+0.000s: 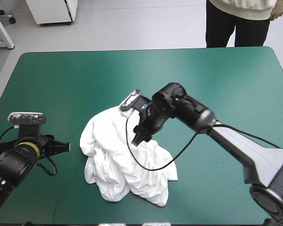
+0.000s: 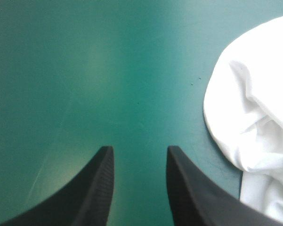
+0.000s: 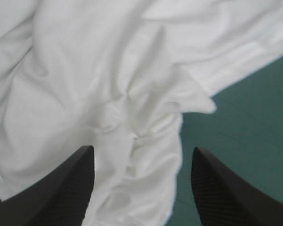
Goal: Fold the cloth
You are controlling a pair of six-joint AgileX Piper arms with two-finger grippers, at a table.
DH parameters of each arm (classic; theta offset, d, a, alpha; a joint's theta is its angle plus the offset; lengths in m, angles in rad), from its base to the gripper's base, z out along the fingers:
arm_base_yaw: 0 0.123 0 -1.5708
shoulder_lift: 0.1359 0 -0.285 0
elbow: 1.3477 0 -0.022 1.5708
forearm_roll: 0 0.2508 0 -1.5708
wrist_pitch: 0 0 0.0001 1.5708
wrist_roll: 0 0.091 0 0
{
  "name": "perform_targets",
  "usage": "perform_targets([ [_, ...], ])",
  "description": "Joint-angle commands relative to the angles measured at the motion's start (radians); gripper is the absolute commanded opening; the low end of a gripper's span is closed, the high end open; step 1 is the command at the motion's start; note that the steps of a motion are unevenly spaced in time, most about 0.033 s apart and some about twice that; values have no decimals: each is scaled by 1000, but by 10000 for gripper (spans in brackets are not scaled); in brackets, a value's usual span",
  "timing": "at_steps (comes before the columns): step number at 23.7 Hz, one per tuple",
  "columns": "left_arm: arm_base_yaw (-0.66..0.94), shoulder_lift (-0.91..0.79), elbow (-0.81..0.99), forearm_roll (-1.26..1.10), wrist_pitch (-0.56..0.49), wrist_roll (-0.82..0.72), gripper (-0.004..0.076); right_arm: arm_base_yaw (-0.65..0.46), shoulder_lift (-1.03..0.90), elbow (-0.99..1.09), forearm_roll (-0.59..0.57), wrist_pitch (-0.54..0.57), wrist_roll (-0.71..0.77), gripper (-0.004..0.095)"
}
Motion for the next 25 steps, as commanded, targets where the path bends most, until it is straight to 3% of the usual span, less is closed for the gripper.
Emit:
perform_targets([
  [1,1,108,-85,-13,-73,7,276,-82,-146,-69,-49,42,36,577],
  [5,5,353,-196,-51,-82,68,276,-254,-317,-72,-49,100,38,577],
  [8,99,495,-267,-123,-94,128,276,-275,-367,-72,-49,104,38,577],
  [10,246,605,-313,-437,-134,364,276,-275,-385,-72,-41,104,38,577],
  [13,303,662,-320,-624,-136,531,276,-275,-385,-72,-38,104,38,577],
  [18,303,717,-320,-628,-177,586,278,-275,-383,-72,-38,101,38,577],
  [25,299,820,-318,-628,-152,608,278,-275,-383,-72,-38,103,38,577],
])
